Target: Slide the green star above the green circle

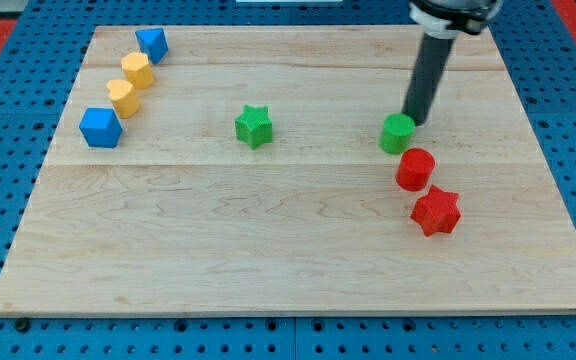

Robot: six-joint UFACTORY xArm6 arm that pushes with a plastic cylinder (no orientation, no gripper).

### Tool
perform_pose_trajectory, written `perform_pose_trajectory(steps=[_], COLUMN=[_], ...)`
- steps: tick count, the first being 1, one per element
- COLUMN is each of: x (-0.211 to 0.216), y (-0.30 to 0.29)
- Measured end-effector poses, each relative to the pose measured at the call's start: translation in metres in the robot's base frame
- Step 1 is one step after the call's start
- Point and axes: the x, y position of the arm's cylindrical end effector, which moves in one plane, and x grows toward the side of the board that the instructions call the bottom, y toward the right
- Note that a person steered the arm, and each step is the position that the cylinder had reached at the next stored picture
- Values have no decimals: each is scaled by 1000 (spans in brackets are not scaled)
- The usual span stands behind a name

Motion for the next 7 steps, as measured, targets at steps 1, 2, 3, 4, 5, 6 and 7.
perform_pose_trajectory(steps=[1, 2, 3, 4, 5, 6, 7], x=[-13, 23, 79, 75, 25, -10, -11], y=[-51, -106, -141, -192, -206, -194, -134])
